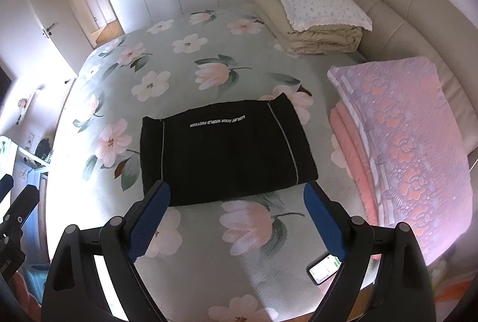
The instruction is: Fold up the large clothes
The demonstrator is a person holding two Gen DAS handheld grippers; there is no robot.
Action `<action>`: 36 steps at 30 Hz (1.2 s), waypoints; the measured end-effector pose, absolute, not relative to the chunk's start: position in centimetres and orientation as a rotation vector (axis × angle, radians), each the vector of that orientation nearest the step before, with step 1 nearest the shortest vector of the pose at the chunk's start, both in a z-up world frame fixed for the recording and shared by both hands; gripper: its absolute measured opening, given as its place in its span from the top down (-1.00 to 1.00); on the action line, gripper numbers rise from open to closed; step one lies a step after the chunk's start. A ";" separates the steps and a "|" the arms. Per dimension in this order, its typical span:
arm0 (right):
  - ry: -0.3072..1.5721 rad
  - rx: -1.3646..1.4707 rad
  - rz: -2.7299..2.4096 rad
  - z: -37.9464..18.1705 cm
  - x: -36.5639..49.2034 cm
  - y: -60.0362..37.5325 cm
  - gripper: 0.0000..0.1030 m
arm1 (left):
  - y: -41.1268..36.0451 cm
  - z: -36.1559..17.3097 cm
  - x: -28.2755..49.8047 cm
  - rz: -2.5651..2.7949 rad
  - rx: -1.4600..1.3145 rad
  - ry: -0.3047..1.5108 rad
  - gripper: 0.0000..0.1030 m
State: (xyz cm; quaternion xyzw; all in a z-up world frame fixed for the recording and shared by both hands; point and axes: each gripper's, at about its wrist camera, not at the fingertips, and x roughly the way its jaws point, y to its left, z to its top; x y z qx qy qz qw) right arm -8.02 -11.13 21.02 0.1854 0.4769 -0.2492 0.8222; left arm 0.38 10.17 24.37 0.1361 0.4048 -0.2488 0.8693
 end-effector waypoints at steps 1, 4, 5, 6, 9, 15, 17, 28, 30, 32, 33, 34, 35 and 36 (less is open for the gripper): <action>1.015 0.396 -0.531 20.9 -8.1 -11.1 -0.79 | 10.3 24.4 0.3 -0.531 0.274 0.845 -0.78; 1.019 0.385 -0.534 20.8 -8.2 -11.1 -0.79 | 10.5 24.6 0.3 -0.530 0.258 0.839 -0.78; 1.021 0.383 -0.533 20.8 -8.1 -11.0 -0.79 | 10.5 24.6 0.3 -0.517 0.266 0.834 -0.78; 1.023 0.382 -0.533 20.7 -8.2 -10.9 -0.79 | 10.5 24.6 0.3 -0.511 0.276 0.830 -0.78; 1.023 0.380 -0.530 20.7 -8.2 -11.0 -0.79 | 10.4 24.5 0.1 -0.497 0.292 0.820 -0.78; 1.028 0.385 -0.534 20.5 -8.3 -11.0 -0.79 | 10.8 24.9 -0.1 -0.483 0.271 0.796 -0.78; 1.032 0.390 -0.533 20.3 -8.4 -11.1 -0.79 | 10.8 24.9 -0.1 -0.477 0.275 0.795 -0.78; 1.037 0.394 -0.515 20.2 -8.9 -11.3 -0.79 | 12.2 25.2 0.5 -0.393 0.280 0.765 -0.78; 1.038 0.389 -0.517 20.2 -9.0 -11.3 -0.79 | 12.7 25.4 0.8 -0.376 0.282 0.758 -0.78; 1.041 0.384 -0.520 20.1 -8.9 -11.3 -0.79 | 13.1 25.6 1.1 -0.369 0.274 0.755 -0.78; 1.042 0.385 -0.518 20.1 -8.8 -11.3 -0.79 | 13.3 25.7 1.2 -0.367 0.269 0.756 -0.78; 1.043 0.386 -0.515 20.0 -8.8 -11.3 -0.79 | 13.5 25.8 1.3 -0.364 0.264 0.757 -0.78; 1.044 0.389 -0.513 20.0 -8.8 -11.3 -0.79 | 13.6 25.8 1.3 -0.361 0.261 0.756 -0.78; 1.045 0.388 -0.508 20.0 -8.7 -11.4 -0.79 | 13.7 25.8 1.4 -0.361 0.262 0.754 -0.78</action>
